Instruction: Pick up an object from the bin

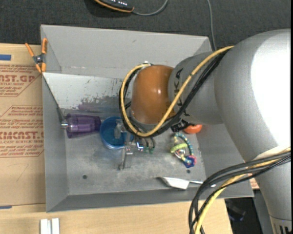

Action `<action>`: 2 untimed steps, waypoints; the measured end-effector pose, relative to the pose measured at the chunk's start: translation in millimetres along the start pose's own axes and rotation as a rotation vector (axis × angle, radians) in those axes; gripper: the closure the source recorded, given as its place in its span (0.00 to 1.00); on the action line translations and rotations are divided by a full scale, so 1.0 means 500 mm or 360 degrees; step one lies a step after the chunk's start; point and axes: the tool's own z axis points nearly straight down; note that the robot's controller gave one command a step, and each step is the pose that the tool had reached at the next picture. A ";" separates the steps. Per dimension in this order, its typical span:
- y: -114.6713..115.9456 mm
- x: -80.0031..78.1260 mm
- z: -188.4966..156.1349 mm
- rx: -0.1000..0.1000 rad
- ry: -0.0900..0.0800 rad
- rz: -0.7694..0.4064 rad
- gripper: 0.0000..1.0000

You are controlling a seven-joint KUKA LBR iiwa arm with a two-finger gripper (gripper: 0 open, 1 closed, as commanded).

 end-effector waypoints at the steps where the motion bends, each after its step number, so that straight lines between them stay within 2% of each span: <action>1: 0.027 -0.046 -0.008 -0.0001 -0.0021 -0.0590 0.00; 2: 0.005 -0.001 -0.005 -0.0005 -0.0007 -0.0002 0.00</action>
Offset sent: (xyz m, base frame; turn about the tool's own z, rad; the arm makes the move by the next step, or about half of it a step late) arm 0.0000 0.0014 0.0016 -0.0016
